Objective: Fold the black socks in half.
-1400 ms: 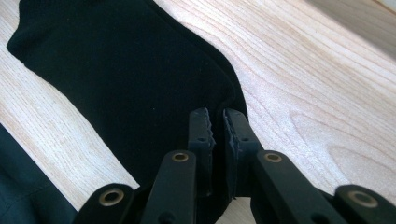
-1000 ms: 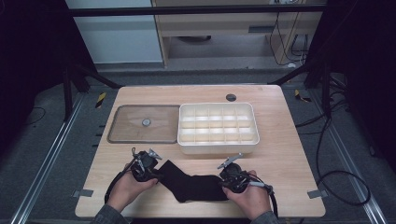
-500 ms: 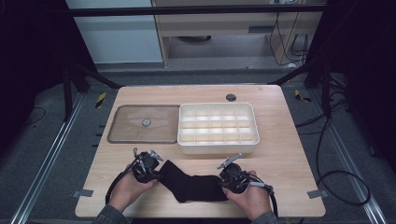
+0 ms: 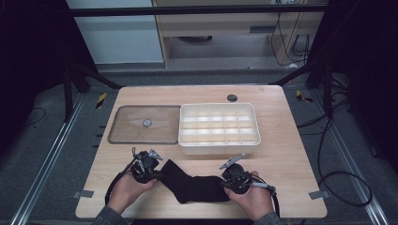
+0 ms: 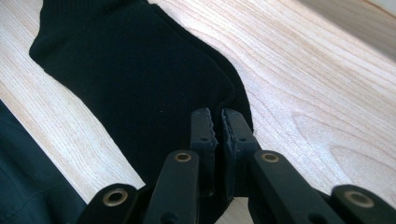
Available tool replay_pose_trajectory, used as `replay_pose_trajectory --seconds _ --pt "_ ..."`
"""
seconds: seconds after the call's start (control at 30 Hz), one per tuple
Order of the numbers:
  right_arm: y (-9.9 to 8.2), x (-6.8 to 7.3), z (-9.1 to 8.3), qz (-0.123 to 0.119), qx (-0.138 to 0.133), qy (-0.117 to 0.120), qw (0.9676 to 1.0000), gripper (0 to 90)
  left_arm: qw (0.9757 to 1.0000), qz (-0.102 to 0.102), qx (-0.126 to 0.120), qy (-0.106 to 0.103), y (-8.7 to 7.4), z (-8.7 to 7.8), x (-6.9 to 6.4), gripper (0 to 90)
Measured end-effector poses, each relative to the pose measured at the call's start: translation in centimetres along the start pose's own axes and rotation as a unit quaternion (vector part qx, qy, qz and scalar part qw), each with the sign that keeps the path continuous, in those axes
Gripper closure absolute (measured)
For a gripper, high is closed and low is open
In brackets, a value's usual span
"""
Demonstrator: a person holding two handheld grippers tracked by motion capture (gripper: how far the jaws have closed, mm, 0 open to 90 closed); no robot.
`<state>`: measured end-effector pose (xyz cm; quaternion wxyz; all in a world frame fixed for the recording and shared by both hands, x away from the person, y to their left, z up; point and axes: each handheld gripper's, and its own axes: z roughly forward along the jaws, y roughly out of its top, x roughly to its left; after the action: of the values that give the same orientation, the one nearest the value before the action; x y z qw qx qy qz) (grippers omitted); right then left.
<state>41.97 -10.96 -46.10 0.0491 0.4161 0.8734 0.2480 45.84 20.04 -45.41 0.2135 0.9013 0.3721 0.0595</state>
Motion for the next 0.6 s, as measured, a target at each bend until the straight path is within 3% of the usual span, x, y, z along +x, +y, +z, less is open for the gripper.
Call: replay_pose_trajectory --seconds 0.23,0.33,0.5,0.6 --pt "-0.3 0.2 0.0 0.007 -0.003 0.002 1.0 60.7 0.9999 0.002 -0.01 -0.004 0.2 -1.2 0.4 79.5" --pt "-0.4 0.4 0.1 0.005 0.0 0.001 1.0 58.2 0.9999 -0.002 -0.014 -0.003 0.3 -1.6 0.5 79.5" --pt "-0.4 0.7 0.5 0.003 0.008 0.009 0.9999 72.4 0.9999 -0.002 -0.016 -0.005 0.2 -2.3 1.0 79.5" --pt "-0.3 0.8 0.8 0.001 0.013 0.013 0.9998 76.5 0.9998 -0.004 -0.016 -0.008 0.2 -2.5 1.0 79.5"
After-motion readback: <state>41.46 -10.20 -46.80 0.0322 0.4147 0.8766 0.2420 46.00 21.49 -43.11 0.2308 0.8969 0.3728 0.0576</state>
